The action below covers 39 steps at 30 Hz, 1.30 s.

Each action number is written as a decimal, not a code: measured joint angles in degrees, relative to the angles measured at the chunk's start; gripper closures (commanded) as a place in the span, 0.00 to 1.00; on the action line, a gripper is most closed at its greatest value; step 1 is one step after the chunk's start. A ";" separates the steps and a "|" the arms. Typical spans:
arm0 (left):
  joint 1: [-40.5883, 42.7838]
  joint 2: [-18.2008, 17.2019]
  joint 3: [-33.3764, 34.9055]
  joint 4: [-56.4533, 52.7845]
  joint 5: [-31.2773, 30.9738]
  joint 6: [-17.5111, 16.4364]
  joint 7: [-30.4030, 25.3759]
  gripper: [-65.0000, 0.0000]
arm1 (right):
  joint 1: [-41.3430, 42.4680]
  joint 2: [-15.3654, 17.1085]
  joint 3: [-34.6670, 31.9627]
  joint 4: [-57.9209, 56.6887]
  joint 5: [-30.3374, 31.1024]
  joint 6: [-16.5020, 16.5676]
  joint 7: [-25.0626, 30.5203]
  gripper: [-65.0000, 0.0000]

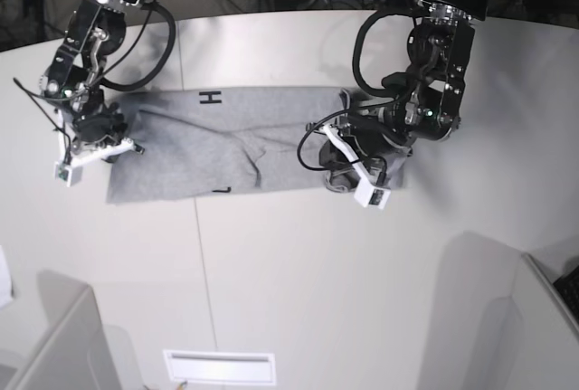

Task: Fold the T-shirt properly
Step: 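Carry the strip end with the left gripper toward the right gripper, then lay the carried end down and open the left gripper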

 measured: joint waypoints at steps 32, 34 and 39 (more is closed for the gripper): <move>-4.44 10.80 6.58 -7.67 -0.20 1.31 -0.63 1.00 | 0.15 0.02 0.31 -0.02 -0.04 0.00 0.00 1.00; -5.07 11.26 6.51 -9.27 -0.17 1.33 -0.70 1.00 | 0.09 0.02 0.28 -0.02 -0.04 0.00 0.00 1.00; -5.42 11.56 6.51 -11.47 -0.13 1.36 -0.42 1.00 | -0.02 0.00 0.33 -0.02 -0.02 0.00 0.00 1.00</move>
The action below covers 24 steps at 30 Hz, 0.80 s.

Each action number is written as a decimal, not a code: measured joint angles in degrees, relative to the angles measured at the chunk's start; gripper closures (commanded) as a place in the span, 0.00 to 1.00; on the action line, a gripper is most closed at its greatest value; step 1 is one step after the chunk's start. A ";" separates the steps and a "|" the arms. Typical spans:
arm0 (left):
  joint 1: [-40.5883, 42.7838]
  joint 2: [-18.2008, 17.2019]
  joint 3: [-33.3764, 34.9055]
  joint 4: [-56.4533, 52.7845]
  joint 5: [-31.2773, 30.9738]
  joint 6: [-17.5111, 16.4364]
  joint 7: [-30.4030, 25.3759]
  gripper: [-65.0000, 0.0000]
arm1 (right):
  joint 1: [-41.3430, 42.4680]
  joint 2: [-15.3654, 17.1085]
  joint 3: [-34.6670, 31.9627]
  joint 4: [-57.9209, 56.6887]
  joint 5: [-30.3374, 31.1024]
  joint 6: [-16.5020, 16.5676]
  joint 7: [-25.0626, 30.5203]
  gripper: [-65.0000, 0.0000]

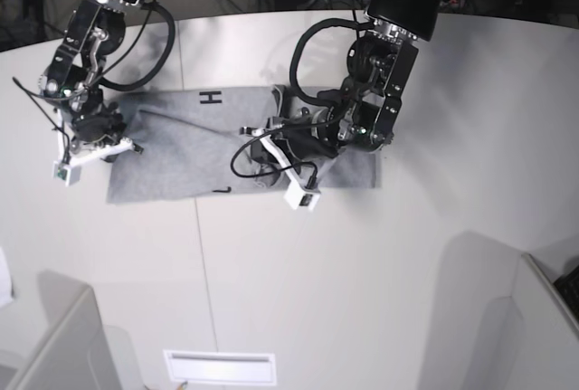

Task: Fold the T-shirt properly
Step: 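Lay the carried end down and open the left gripper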

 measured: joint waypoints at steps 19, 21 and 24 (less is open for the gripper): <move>-0.13 0.11 -0.44 -0.13 0.00 0.00 -0.02 1.00 | 0.04 0.00 -0.04 0.00 0.00 0.00 0.00 1.00; -0.13 0.11 -0.42 -0.13 0.00 0.00 -0.02 1.00 | 0.04 0.00 -0.04 0.00 0.00 0.00 0.00 1.00; -0.13 0.13 -0.42 -0.13 -0.02 0.00 -0.02 0.80 | 0.04 0.02 -0.02 0.00 0.00 0.00 0.00 1.00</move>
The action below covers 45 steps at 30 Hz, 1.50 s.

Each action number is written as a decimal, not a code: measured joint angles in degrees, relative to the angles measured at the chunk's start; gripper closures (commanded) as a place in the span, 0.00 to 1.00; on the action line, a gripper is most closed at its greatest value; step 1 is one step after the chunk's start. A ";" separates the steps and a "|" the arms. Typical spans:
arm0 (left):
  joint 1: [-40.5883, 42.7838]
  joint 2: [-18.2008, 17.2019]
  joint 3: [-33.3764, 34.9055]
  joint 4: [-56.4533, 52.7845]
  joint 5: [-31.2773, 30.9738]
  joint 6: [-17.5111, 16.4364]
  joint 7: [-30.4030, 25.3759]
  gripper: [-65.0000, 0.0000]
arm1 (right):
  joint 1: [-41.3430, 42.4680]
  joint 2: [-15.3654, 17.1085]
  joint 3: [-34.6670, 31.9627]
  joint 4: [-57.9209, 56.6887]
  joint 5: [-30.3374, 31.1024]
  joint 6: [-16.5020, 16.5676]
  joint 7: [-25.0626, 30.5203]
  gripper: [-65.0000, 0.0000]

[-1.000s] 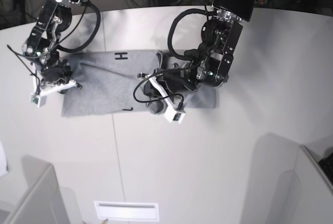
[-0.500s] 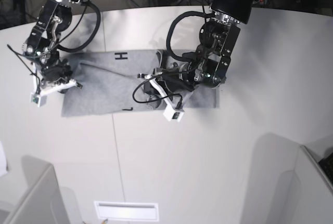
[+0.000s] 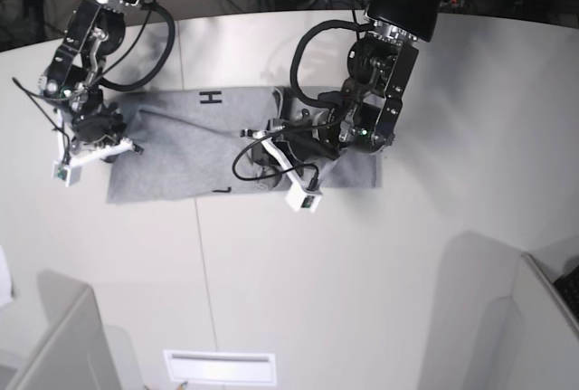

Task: Fold the T-shirt properly
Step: 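Lay the carried end down and open the left gripper, then raise the left gripper away from the folded shirt, then move both grippers over the folded grey shirt bundle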

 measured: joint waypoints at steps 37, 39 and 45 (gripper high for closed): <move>28.30 -16.24 -60.52 14.62 -10.25 -10.97 -3.96 1.00 | 5.66 11.72 8.48 -20.61 28.87 -0.39 -2.73 0.36; 28.57 -16.06 -61.11 13.05 -6.29 -12.98 -3.89 1.00 | 6.54 12.92 8.66 -23.30 27.43 -0.83 -2.25 0.36; 28.24 -15.54 -60.96 11.78 2.19 -18.16 -3.91 1.00 | 7.10 14.62 -0.15 -27.67 29.31 0.31 -1.27 0.36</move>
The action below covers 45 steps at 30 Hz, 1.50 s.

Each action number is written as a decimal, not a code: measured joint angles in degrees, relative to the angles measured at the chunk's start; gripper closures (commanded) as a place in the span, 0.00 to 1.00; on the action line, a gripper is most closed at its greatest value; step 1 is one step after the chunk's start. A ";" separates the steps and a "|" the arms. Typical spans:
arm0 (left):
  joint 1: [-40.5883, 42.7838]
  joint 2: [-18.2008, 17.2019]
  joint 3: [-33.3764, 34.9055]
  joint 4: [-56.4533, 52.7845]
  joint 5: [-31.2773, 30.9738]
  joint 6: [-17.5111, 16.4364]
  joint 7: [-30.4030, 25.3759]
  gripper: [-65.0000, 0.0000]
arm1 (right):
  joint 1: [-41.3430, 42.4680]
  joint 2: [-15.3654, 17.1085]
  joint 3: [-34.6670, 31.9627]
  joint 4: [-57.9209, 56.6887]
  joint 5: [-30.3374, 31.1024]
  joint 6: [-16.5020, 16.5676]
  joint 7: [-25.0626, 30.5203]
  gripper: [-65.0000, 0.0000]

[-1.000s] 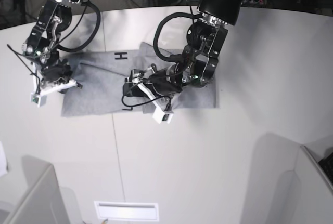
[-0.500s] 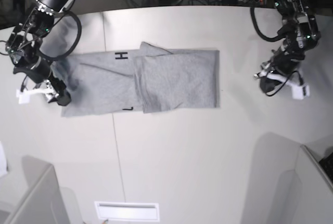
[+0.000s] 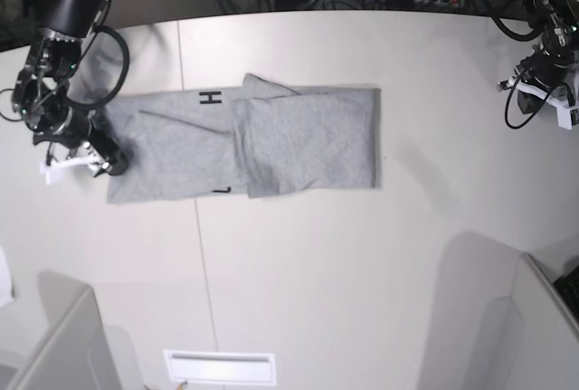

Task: Fold the T-shirt properly
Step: 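Move both grippers over the folded grey shirt bundle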

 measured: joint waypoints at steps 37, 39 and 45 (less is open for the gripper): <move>-15.69 0.15 40.89 -9.40 19.06 -0.74 -1.22 1.00 | -1.51 0.28 -20.04 13.46 -1.53 -5.60 0.26 1.00; -16.24 0.17 42.97 -9.22 19.04 -0.57 -1.20 1.00 | -1.36 -0.22 -23.28 17.49 -0.94 -8.04 0.28 1.00; -16.50 0.22 45.27 -8.98 18.82 -0.59 -1.27 1.00 | -1.77 -3.19 -29.05 25.99 -1.09 -13.53 0.11 1.00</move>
